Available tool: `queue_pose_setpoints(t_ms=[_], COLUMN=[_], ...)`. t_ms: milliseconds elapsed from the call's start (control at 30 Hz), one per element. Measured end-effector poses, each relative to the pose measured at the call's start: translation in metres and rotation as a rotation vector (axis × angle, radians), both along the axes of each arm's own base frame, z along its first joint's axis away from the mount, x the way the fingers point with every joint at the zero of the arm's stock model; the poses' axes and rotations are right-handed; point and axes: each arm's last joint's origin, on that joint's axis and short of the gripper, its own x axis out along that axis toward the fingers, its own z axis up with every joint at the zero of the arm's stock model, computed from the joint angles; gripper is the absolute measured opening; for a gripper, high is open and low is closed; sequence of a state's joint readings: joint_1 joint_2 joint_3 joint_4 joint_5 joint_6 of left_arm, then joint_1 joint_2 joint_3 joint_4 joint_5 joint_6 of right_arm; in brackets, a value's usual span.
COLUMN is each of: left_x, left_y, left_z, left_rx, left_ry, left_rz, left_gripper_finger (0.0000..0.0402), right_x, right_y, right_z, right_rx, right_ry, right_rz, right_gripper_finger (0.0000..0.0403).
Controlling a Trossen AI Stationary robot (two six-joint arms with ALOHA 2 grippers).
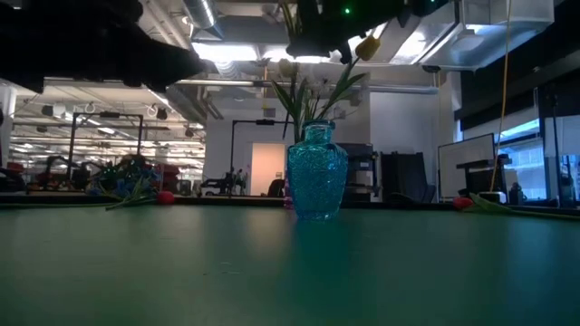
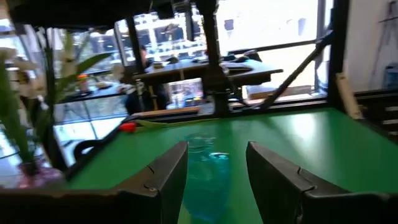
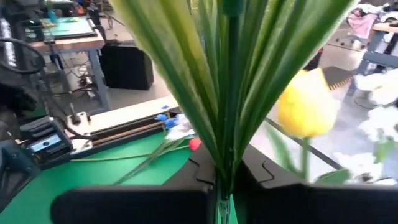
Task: Sort flowers into vase by color
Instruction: Put the white flower into the violet vase
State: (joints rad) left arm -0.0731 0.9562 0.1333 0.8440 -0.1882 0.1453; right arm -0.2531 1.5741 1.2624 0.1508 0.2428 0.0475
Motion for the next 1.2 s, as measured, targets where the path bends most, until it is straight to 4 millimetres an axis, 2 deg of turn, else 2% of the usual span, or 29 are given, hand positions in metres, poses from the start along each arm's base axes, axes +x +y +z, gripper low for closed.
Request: queue_pose_setpoints(t_ms=[200, 367, 600, 800, 1033, 1200], left_x=[0.000, 0.000, 0.000, 0.000, 0.000, 0.000], left_y=[0.013, 0.018, 0.022, 0.022, 0.014, 0.010], left_z=[-0.002, -0.004, -0.001, -0.001, -0.002, -0.005], left_rx=[0.001, 0.041, 0.079, 0.030, -0.009, -0.026], left_ry=[0.016, 0.052, 0.017, 0.010, 0.022, 0.051], left_rz=[0.019, 0.049, 0.074, 0.068, 0.021, -0.005], left_gripper_finger=[0.0160, 0.0160, 0.0160, 0.0160, 0.0160, 0.0160], right_x=[-0.001, -0.004, -0.014, -0.014, -0.001, 0.008], right_y=[-0.004, -0.010, -0.038, -0.040, -0.045, -0.050], right_z=[0.012, 0.022, 0.018, 0.020, 0.002, -0.006], right_rx=[-0.016, -0.022, -0.012, -0.021, -0.044, -0.075], right_ry=[0.056, 0.064, 0.111, 0.081, 0.138, 0.130], right_rz=[-0.013, -0.025, -0.110, -0.116, -0.117, -0.144], right_gripper_finger=[0.0012, 0.0022, 0.0012, 0.0021, 0.0012, 0.0022])
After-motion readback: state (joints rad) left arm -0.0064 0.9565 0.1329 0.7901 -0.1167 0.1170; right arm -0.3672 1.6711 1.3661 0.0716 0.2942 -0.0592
